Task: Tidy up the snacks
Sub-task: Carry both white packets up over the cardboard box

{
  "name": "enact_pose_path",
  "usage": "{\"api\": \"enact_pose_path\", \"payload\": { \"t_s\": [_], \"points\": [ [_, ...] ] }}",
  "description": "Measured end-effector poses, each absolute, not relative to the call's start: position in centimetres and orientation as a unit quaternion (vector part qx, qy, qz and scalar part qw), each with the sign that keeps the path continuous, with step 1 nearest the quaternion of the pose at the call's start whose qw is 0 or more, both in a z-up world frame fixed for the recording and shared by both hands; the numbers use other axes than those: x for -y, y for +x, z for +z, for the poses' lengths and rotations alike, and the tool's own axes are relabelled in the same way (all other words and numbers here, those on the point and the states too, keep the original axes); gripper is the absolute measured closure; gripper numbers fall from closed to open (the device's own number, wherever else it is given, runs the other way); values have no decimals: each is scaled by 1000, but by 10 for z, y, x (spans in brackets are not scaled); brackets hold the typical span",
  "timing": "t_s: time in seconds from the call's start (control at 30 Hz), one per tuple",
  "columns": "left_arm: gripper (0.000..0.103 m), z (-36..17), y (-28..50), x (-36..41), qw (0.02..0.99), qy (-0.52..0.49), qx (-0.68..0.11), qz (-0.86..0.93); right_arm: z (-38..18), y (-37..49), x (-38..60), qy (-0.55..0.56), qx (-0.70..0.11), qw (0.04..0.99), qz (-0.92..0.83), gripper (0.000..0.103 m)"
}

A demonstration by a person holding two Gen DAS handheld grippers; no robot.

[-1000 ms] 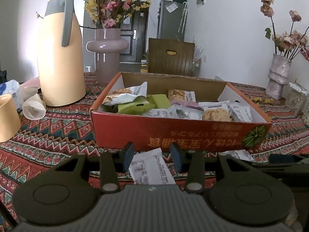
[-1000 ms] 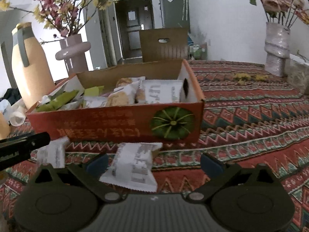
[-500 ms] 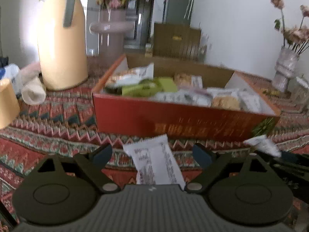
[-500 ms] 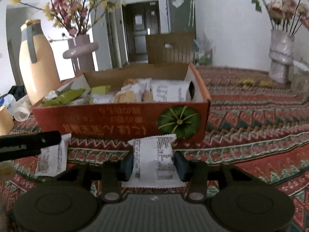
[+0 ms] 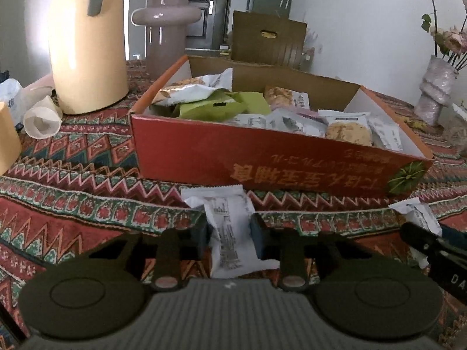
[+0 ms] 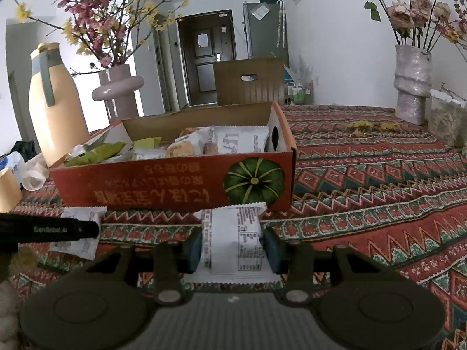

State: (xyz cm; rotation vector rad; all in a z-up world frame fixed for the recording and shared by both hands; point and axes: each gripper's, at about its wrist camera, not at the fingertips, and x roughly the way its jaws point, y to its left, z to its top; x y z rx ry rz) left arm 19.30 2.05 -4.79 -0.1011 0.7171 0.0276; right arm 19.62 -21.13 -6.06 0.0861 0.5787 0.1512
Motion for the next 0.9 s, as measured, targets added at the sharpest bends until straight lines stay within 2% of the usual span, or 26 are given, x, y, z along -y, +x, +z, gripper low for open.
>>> {"api": "enact_pose_path", "payload": {
  "t_s": [0.4,0.9],
  "points": [
    [73,-31,172,-13,948,-37,-316,-3,-55,181,219,50,-273,958,74,60],
    [73,30,171,-2,970,-25,-241,-15,-18,188,216,45,-215,972,79,60]
  ]
}}
